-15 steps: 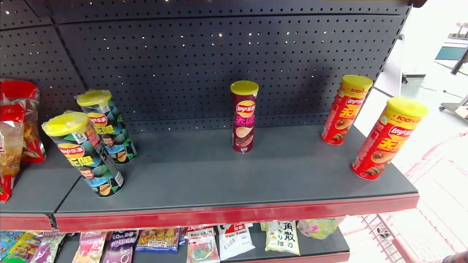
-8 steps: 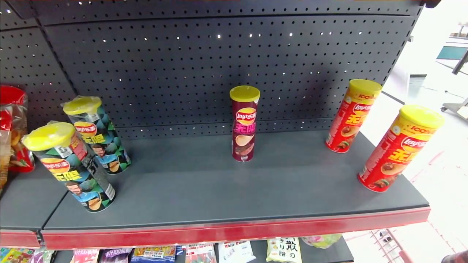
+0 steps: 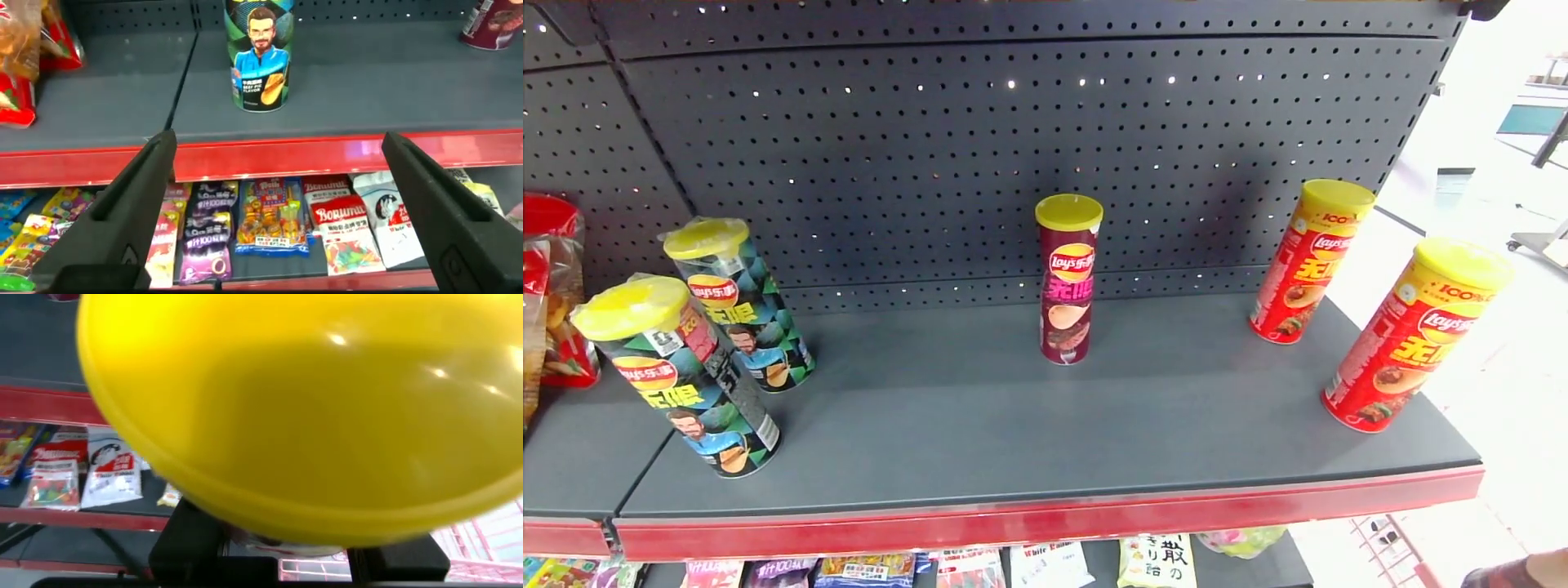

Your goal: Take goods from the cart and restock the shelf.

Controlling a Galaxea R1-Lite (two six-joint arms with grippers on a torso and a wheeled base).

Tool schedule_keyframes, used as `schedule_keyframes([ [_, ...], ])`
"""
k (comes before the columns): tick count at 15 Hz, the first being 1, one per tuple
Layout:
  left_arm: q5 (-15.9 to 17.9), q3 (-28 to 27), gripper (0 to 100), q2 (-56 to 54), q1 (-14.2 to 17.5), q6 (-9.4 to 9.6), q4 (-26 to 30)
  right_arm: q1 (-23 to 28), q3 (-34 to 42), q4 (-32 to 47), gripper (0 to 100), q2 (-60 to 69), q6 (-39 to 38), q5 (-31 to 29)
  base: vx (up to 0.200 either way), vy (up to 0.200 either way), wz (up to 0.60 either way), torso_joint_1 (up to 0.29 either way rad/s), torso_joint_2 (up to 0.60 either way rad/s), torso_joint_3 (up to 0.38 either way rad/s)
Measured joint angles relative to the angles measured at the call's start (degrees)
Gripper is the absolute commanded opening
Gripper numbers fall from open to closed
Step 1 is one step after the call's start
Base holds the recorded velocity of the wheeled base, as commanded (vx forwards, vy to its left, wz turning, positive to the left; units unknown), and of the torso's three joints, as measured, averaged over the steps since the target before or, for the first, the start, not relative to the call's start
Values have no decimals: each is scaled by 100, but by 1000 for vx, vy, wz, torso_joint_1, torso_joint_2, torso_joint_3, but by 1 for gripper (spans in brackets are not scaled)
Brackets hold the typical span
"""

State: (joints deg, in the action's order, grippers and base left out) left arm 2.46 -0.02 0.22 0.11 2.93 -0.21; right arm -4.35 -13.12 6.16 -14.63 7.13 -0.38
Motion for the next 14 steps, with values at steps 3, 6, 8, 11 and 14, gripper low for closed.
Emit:
schedule_keyframes([
  [3, 424, -757, 100, 435, -32, -59, -4, -9, 299, 30, 0, 179, 1, 394, 0, 0, 0, 0, 0, 0],
  [6, 1092, -2288, 100, 1996, -197, -50, -44, -9, 452, 46, 0, 377, 4, 464, 0, 0, 0, 0, 0, 0],
  [8, 1972, -3005, 100, 3137, -650, 207, -61, -2, 513, 51, 0, 460, 4, 461, 0, 0, 0, 0, 0, 0],
  [11, 2488, -3721, 100, 4763, -1452, 512, -113, -2, 601, 49, 0, 564, 6, 458, 0, 0, 0, 0, 0, 0],
  [14, 2676, -4391, 100, 6221, -2037, 611, -156, -2, 636, 51, 0, 603, -7, 458, 0, 0, 0, 0, 0, 0],
])
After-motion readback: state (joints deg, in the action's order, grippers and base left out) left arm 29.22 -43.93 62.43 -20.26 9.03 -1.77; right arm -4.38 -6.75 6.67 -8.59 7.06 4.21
